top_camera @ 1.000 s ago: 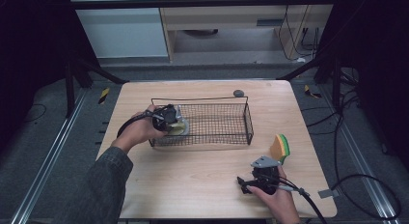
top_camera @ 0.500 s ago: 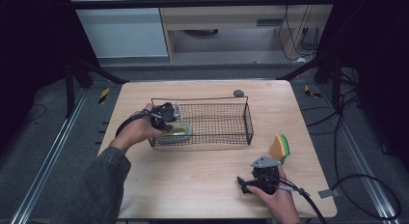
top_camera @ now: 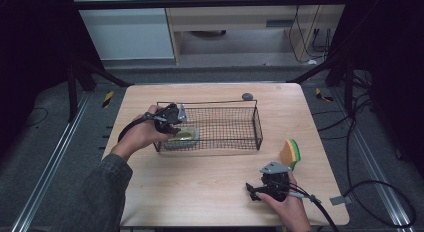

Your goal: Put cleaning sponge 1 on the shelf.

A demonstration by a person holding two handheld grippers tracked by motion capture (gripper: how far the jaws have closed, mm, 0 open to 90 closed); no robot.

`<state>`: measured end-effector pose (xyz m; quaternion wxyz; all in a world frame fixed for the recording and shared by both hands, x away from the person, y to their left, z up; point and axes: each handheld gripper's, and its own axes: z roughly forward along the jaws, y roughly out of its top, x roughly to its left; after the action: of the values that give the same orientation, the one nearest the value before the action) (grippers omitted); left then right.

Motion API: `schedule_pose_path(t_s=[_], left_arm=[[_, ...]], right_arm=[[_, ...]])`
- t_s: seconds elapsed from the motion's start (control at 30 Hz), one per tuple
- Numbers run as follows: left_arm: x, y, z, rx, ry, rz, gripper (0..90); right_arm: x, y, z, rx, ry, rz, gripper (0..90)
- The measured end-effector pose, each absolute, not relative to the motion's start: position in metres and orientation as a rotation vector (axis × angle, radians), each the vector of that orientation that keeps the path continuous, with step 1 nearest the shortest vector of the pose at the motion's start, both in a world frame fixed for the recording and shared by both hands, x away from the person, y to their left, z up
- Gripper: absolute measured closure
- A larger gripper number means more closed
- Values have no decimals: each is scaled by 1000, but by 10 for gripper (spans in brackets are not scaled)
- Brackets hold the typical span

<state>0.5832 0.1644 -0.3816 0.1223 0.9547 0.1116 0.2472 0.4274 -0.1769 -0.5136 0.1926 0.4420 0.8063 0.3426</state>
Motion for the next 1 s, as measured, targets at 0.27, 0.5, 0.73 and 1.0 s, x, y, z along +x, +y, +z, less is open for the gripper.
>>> schedule_pose_path(t_s=[0.27,0.5,0.73,1.0], left_arm=[[572,165,-369,2699,381,789,307],[560,170,-366,2593,509,749,87],[549,183,-374,2514,601,718,70],[531,204,-382,2410,715,703,57]], right_arm=[[427,-177,-514,1239,2262,960,9],[421,-178,-505,1195,2254,949,62],[405,-179,-495,1151,2272,959,74],[388,-202,-486,1172,2242,938,145]])
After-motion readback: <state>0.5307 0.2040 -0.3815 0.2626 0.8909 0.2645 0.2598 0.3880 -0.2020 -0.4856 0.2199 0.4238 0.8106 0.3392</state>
